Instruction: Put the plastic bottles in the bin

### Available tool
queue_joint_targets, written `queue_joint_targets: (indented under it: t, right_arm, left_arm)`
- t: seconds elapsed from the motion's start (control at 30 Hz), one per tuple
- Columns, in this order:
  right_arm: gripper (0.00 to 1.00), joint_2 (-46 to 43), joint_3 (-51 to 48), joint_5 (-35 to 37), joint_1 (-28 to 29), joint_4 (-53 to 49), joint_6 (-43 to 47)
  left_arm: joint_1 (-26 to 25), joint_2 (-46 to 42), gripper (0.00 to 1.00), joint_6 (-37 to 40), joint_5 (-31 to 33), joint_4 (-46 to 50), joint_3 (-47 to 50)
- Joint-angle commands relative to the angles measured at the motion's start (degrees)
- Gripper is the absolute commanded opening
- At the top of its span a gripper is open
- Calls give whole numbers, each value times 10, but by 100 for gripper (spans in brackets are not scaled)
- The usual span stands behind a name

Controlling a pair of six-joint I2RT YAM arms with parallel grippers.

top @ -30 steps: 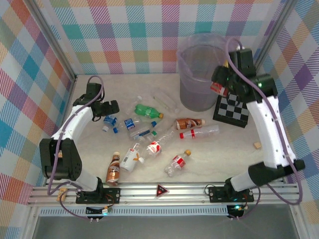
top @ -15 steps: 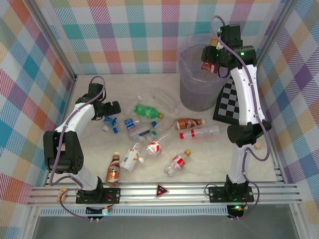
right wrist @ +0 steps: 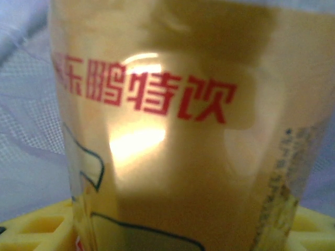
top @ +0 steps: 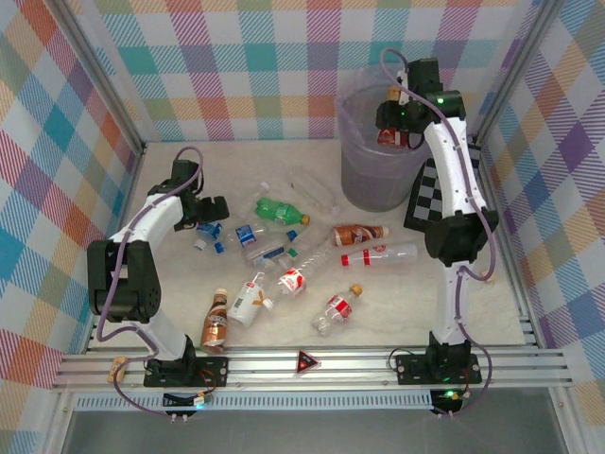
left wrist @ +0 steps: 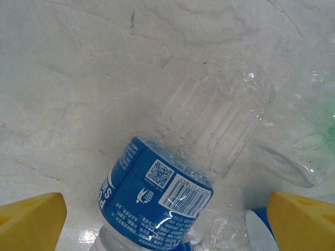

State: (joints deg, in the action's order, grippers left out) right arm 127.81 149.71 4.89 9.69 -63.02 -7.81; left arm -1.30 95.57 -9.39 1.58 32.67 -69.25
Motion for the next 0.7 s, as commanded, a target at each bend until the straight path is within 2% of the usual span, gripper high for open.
queue_joint_targets:
  t: [0.0,0.33,0.47,0.67]
  right_arm:
    - [55,14,-7,-23,-5,10,34]
    - [75,33,-15,-44,-16,4,18]
    - [88,30,-11,-49,-20,-1,12]
    - [96,13,13,-60,-23,-12,13]
  left_arm:
    - [9,8,98,8,12,-7,3]
    - [9,26,97,11,17,-19,21]
    - [8,34,97,12,17,-20,26]
    - [8,46,98,7,13,-23,30]
